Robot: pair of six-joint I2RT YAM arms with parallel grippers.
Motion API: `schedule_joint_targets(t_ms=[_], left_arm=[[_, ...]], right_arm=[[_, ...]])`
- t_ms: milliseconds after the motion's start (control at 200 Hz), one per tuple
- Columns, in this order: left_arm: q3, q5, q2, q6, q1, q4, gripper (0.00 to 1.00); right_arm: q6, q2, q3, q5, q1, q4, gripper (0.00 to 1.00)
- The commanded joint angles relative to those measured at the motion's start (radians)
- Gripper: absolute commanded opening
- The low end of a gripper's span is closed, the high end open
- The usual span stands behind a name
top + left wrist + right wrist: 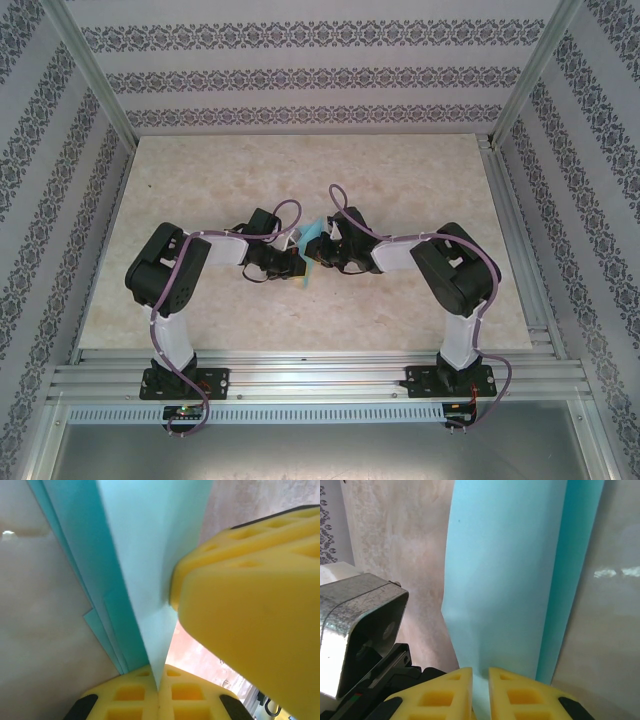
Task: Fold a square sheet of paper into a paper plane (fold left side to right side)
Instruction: Fold the wing for the fifth time at the center of the table.
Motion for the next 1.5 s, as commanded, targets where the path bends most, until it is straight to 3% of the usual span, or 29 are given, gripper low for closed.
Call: schedule_joint_targets(t_ms=[0, 550, 1104, 1494], left_arm=[[-0.016, -0.068, 0.087, 0.031, -0.014, -0.025, 0.00], [0.005, -0.036, 0.117, 0.050, -0.015, -0.055, 0.00], [0.046, -0.030, 0.157, 0.081, -0.015, -0.122, 0.00], [0.059, -0.033, 0.165, 0.089, -0.016, -0.139, 0.00]], right_arm=[[0.002, 0.028, -0.019, 0.033, -0.010, 0.037, 0.17], [-0.012, 0.030, -0.040, 0.063, -0.026, 0.009, 0.17], [-0.065, -0.114, -0.025, 0.087, -0.026, -0.083, 0.18], [-0.028, -0.054, 0.071, 0.072, 0.009, -0.076, 0.17]])
